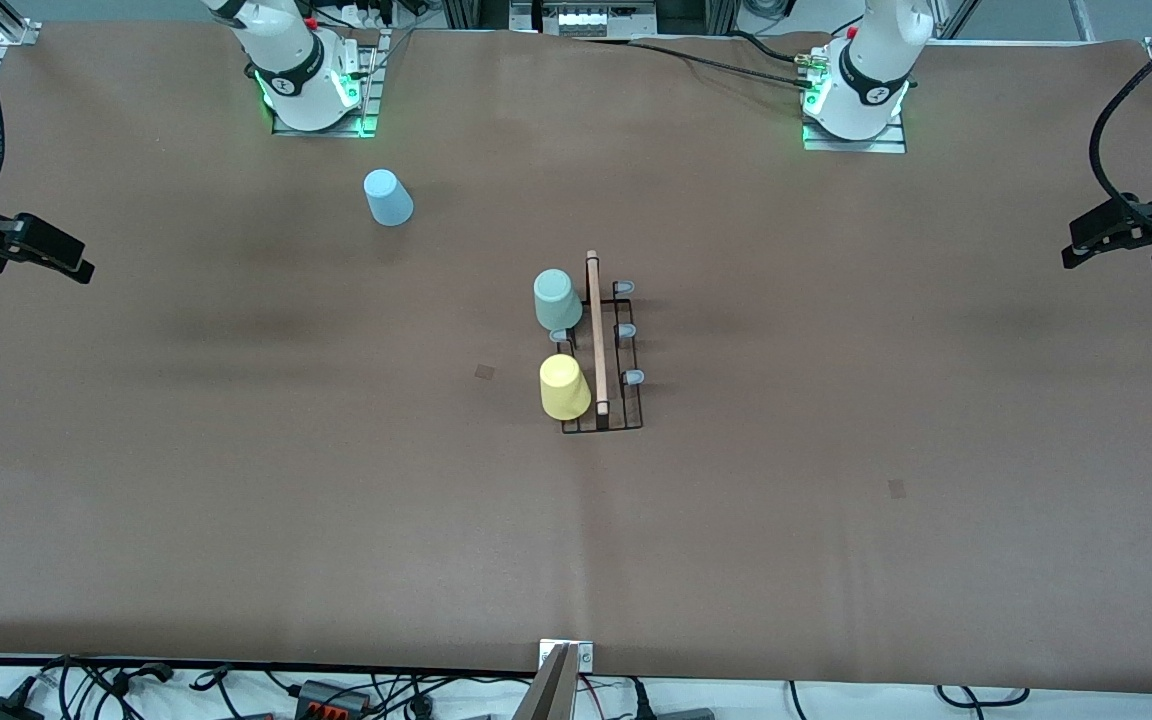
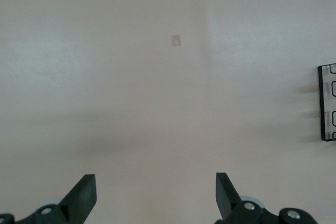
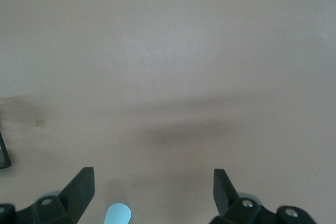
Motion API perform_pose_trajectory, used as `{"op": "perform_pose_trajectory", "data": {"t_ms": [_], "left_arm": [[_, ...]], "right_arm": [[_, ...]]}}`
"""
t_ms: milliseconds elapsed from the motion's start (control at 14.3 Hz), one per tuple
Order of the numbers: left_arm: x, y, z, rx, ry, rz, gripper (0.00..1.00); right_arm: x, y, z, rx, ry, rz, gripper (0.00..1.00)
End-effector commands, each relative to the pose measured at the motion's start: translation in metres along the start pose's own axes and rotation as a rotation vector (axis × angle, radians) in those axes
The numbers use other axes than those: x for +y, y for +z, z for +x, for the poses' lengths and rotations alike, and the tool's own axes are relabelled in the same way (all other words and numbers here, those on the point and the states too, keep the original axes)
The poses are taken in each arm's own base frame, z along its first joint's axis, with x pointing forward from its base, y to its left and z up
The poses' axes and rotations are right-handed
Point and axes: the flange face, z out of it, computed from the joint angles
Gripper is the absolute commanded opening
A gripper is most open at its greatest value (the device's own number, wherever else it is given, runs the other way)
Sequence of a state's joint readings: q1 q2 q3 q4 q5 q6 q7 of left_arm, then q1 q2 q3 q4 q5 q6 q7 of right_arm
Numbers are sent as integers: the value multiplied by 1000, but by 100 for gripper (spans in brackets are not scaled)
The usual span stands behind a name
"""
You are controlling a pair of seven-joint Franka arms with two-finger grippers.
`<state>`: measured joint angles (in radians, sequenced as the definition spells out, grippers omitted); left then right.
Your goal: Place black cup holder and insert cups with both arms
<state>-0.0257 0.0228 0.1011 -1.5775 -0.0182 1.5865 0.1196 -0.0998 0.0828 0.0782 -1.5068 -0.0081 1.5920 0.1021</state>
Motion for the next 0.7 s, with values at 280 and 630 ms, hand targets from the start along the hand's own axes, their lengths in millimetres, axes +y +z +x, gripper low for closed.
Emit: {"op": "perform_pose_trajectory", "data": {"t_ms": [280,630], "left_arm": [[0,-6,0,1,16,-15,100],[0,-6,-1,2,16,-15,100]], "right_arm": [[17,-2,2,-4,-19,4,100],[13,-4,1,-3,-58,1,100]]}}
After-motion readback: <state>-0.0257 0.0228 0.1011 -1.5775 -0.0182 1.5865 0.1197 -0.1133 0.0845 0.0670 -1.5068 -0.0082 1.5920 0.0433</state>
